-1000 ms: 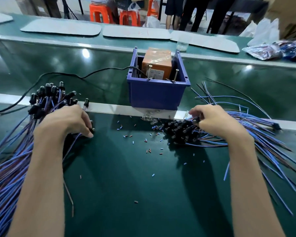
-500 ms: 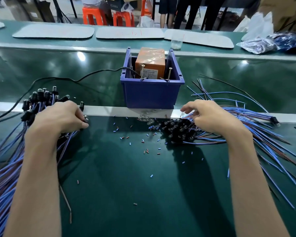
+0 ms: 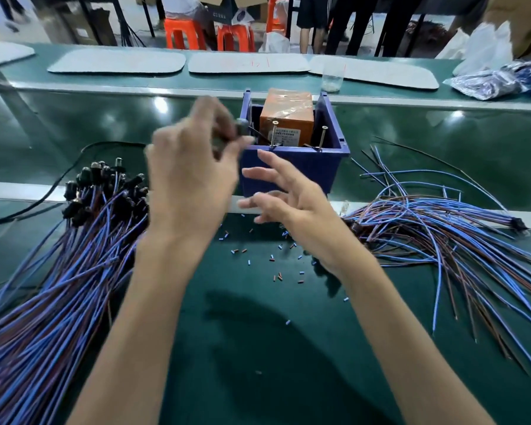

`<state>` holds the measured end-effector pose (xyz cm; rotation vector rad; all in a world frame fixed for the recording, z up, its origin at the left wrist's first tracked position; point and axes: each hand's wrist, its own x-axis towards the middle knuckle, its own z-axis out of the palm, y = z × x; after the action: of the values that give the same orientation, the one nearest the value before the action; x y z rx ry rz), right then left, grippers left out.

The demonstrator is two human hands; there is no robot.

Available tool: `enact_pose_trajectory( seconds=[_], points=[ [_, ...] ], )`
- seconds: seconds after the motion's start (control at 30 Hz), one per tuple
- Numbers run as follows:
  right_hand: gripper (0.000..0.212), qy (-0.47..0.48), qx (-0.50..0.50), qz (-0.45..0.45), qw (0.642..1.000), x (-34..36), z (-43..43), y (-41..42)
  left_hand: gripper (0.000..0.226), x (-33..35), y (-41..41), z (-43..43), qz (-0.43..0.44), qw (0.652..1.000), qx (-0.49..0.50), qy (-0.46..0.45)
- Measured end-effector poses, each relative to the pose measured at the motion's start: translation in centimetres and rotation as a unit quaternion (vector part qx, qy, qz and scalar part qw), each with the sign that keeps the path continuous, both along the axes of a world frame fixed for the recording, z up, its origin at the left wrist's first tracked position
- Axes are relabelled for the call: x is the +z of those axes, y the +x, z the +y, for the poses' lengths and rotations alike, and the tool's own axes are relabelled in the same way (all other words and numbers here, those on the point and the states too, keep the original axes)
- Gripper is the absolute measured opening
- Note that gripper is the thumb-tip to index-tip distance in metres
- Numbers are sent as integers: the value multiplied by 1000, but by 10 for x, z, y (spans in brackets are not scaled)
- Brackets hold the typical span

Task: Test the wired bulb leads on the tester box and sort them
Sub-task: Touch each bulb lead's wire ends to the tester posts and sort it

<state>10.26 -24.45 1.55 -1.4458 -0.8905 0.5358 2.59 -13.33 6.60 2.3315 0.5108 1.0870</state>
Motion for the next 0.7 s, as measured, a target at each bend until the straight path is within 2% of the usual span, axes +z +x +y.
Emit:
enact_pose_trajectory(
  seconds=[0.1, 0.17, 0.27, 0.33, 0.43, 0.5, 0.57, 0.63, 0.7],
  points=[
    [40, 89, 1, 100, 991, -10, 10, -3, 22, -7, 10, -23, 34, 983, -133, -120],
    [31, 112, -31, 131, 985, -11, 9, -1, 17, -12, 14, -33, 72, 972, -177, -136],
    [30, 138, -70, 128, 980, -14, 7, 5, 14, -13, 17, -40, -4, 957, -194, -216],
    [13, 140, -111, 131, 975, -16, 7, 6, 12, -10, 17, -43, -44, 944, -182, -273],
    [16, 179, -117, 123, 969, -18, 12, 2, 38, -6, 17, -41, -99, 926, -164, -324],
    [21, 221, -124, 127, 959, -14, 12, 4, 52, -4, 17, -37, -136, 882, -186, -411],
    [25, 272, -153, 150, 938, -8, 9, 10, 59, -4, 18, -39, -94, 840, -185, -502],
    [27, 311, -173, 174, 918, 1, 2, 17, 57, -11, 22, -47, -18, 791, -172, -586],
    [27, 299, -176, 153, 925, 8, -7, 20, 45, -20, 27, -54, 5, 711, -147, -688]
  ],
)
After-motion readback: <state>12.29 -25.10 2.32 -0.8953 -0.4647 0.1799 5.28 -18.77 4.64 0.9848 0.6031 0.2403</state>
